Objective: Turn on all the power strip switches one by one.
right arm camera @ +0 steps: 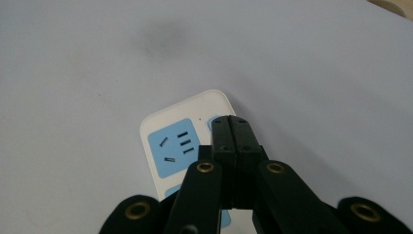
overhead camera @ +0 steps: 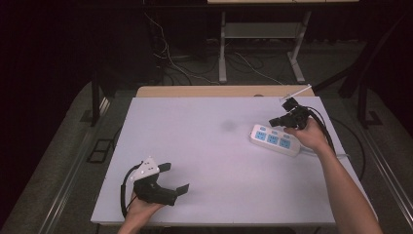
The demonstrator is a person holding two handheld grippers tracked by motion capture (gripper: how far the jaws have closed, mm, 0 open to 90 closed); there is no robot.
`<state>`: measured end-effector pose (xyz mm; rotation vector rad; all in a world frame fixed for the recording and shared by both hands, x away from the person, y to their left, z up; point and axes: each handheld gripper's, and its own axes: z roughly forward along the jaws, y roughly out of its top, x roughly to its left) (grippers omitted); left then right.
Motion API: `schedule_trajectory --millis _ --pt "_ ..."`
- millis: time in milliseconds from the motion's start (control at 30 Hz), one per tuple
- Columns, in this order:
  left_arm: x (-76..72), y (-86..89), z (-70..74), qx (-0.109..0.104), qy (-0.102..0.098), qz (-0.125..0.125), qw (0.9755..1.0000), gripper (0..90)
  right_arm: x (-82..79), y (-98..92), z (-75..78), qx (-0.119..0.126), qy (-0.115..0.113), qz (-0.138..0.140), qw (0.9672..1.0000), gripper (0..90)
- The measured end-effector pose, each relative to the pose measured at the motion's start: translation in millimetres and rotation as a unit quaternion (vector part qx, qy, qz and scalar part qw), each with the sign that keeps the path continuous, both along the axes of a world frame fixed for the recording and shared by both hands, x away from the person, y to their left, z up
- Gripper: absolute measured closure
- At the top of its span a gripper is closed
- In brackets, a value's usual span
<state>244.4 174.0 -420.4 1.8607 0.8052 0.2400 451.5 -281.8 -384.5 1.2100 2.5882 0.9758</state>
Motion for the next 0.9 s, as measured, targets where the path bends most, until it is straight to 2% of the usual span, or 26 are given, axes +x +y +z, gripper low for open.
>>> schedule_trajectory --millis 400,900 --pt "-0.2 1.1 0.2 -0.002 -0.001 0.000 1.0000 0.0 8.0 18.4 -7.9 -0.007 0.010 0.011 0.9999 90.0" --pt "-0.1 0.9 0.3 -0.002 -0.001 -0.001 1.0000 0.0 14.1 25.5 -22.4 -0.011 0.018 0.008 0.9998 90.0"
